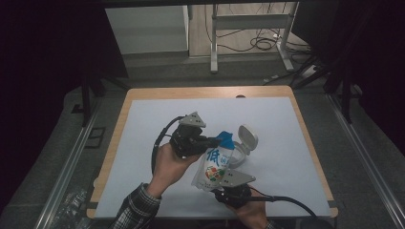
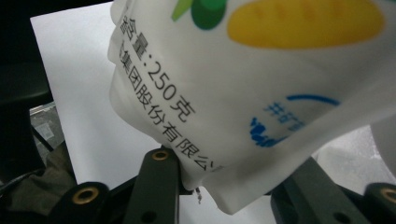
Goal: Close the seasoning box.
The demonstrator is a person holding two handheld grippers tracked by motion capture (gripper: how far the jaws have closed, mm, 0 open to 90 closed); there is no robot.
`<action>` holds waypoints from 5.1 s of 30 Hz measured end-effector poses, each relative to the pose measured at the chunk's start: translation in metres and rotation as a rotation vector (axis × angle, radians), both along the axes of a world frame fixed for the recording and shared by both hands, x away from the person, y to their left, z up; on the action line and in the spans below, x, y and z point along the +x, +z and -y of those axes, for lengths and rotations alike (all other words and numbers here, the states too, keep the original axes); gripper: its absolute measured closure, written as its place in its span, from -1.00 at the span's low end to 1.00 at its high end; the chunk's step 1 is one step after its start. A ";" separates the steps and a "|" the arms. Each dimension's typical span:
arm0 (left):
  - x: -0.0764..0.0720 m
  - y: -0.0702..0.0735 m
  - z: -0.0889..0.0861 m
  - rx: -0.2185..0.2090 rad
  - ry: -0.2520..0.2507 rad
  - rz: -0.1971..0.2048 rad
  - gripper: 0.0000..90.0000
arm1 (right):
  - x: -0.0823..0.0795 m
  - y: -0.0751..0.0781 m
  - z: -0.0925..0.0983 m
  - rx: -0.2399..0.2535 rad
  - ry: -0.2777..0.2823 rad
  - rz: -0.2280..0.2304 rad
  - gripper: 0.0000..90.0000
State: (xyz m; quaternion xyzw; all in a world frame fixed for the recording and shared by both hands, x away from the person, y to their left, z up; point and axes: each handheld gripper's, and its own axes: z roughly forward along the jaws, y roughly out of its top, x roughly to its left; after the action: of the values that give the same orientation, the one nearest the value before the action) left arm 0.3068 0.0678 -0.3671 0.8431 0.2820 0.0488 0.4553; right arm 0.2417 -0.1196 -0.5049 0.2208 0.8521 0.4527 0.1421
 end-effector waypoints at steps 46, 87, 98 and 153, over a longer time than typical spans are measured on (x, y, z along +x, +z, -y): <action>0.043 -0.002 0.043 0.281 -0.085 -0.115 0.99 | 0.005 -0.003 0.006 0.130 0.054 -0.219 0.64; 0.060 0.000 0.067 0.426 -0.128 -0.176 0.99 | 0.007 0.005 0.001 0.183 0.099 -0.236 0.68; 0.063 0.000 0.071 0.444 -0.128 -0.189 0.99 | 0.007 0.007 0.001 0.180 0.113 -0.215 0.68; 0.078 -0.005 0.091 0.545 -0.143 -0.221 1.00 | 0.016 0.021 -0.007 0.190 0.160 -0.153 0.69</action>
State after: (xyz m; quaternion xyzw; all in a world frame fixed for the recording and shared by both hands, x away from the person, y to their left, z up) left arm 0.3844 -0.0231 -0.3719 0.9521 0.2461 -0.0018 0.1812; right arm 0.2574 -0.1127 -0.4840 0.1987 0.8285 0.5232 0.0184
